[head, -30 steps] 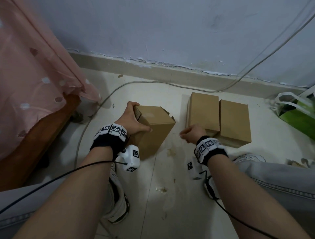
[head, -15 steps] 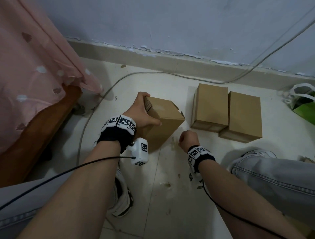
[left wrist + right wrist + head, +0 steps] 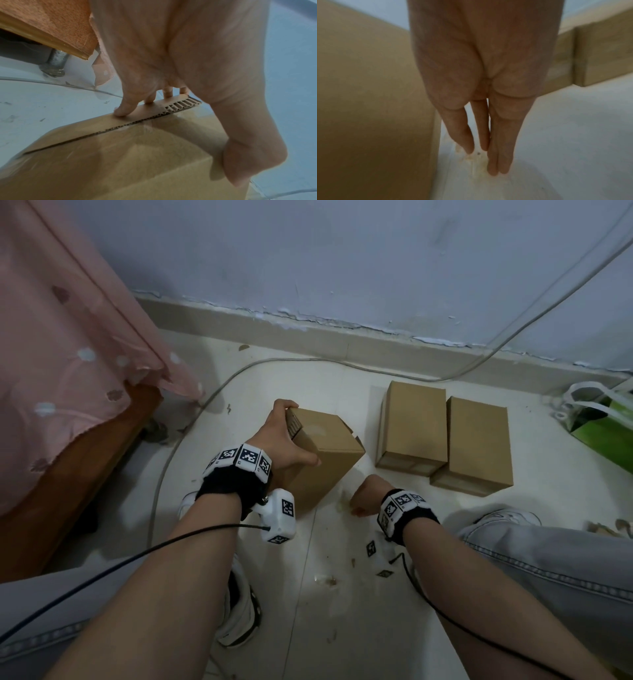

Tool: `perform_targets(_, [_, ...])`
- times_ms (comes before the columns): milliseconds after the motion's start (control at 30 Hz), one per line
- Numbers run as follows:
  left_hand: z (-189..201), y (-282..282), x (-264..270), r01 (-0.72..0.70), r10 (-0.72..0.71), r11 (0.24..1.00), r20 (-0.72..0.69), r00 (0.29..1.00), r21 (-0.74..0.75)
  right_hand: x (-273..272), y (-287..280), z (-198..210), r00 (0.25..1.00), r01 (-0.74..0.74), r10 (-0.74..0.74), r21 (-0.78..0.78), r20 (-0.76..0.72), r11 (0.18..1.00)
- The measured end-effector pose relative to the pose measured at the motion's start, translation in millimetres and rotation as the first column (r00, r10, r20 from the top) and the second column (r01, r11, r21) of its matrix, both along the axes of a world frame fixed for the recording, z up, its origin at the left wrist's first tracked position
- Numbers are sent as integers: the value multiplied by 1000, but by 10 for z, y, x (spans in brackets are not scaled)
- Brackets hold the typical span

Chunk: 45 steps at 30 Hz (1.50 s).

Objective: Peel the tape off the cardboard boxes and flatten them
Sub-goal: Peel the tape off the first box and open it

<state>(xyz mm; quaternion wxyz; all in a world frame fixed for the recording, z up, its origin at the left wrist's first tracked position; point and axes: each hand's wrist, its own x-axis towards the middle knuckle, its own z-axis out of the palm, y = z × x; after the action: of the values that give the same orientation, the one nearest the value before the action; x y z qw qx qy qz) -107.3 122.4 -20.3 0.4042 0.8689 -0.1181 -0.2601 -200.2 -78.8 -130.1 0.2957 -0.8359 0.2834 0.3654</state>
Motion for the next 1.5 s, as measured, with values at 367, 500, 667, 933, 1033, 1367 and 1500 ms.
perform_targets(367, [69, -8, -3, -247, 247, 967, 13, 969, 69, 152, -177, 752, 806, 455, -536, 313, 253, 833])
perform_targets(500, [122, 11, 49, -332, 339, 938, -68, 938, 97, 278, 51, 1320, 926, 194, -328, 506, 190, 841])
perform_targets(667, [147, 69, 63, -310, 316, 949, -166, 934, 60, 291, 375, 1390, 887, 216, -396, 542, 240, 812])
perform_targets(933, [-133, 376, -40, -253, 280, 958, -262, 924, 133, 199, 281, 1121, 696, 437, -658, 556, 288, 707])
perform_targets(1033, [-198, 499, -222, -172, 212, 973, -297, 931, 156, 218, 252, 1066, 709, 387, -541, 390, 453, 835])
perform_targets(1367, [-384, 574, -357, -181, 168, 983, -442, 881, 15, 168, 460, 837, 884, 289, -364, 269, 293, 919])
perform_targets(1500, [-374, 531, -311, -217, 190, 976, -388, 902, -26, 96, 558, 738, 781, 503, -624, 586, 6, 635])
